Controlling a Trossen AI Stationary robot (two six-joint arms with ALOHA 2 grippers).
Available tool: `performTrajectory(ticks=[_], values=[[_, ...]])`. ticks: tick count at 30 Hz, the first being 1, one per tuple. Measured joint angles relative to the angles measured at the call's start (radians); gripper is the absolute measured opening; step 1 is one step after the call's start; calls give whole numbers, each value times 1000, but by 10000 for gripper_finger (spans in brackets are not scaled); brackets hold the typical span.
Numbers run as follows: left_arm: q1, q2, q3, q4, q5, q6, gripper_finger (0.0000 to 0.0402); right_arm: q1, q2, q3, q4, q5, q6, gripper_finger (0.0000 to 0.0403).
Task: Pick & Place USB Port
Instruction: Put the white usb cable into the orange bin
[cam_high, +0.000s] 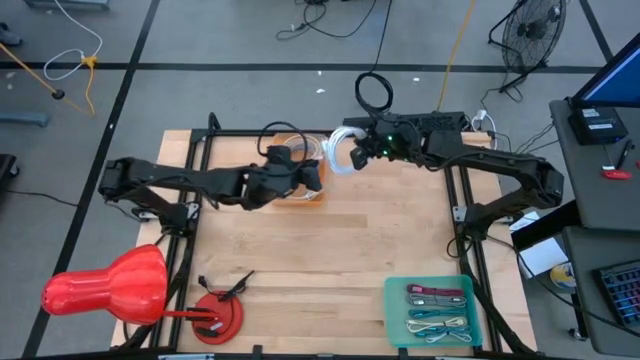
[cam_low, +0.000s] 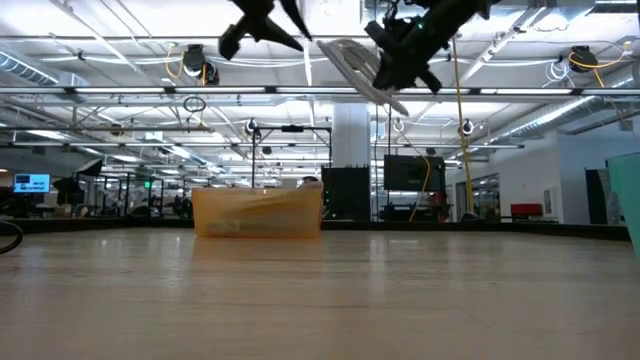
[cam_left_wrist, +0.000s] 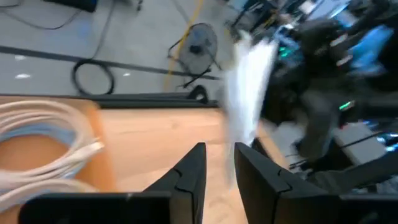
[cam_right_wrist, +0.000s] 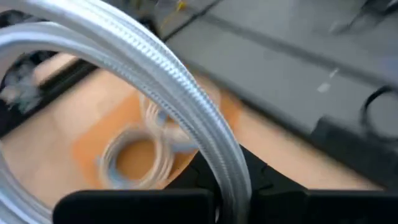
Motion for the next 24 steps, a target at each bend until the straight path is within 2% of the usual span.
performTrajectory(ticks=[7,11,14,18,20,24], values=[[13,-39,0,-164,-26,-130,48,45,-6,160,-185,277,-169,7],[49,-35,0,-250,41,-158,11,108,-2,240,-206,444,-312,7],[70,-35,0,-341,77,-180,4,150,1,256,-227,524,-403,7],[95,-40,0,-438,112,-198,2,180,11,263,-223,571,-428,7],[105,-41,0,-433,127,-199,3,184,34,263,-244,570,-407,7],[108,-41,0,-402,148,-202,6,173,114,273,-297,479,-318,7]])
